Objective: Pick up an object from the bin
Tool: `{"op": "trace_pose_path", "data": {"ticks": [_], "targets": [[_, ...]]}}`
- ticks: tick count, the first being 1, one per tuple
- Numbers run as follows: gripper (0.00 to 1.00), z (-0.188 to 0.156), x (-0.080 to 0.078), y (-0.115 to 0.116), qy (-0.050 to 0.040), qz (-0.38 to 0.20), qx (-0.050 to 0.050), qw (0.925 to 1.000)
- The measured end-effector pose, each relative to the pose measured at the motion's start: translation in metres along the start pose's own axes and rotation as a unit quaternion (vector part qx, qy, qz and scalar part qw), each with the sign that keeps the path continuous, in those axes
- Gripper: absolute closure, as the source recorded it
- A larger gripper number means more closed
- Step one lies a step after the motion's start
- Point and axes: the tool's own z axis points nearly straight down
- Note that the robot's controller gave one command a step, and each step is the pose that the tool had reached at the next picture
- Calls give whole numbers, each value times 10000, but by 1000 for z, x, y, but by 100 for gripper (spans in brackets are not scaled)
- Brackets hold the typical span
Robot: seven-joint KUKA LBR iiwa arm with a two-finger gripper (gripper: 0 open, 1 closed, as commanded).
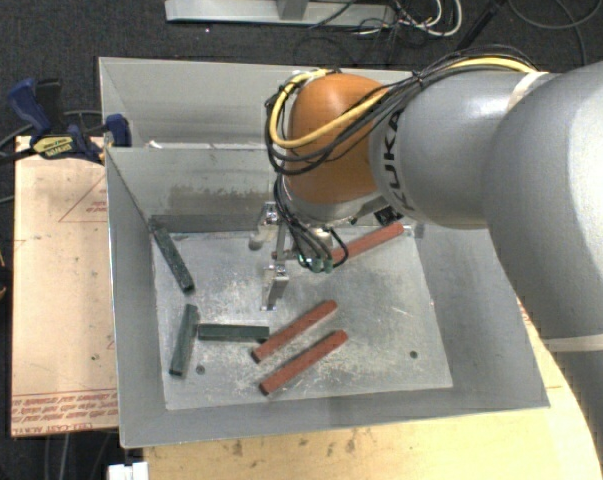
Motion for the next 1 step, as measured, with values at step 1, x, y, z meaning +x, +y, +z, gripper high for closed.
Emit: {"op": "trace_pose_path", "data": {"ticks": [1], "targets": [[0,-4,-2,0,-36,11,-3,10000]]}}
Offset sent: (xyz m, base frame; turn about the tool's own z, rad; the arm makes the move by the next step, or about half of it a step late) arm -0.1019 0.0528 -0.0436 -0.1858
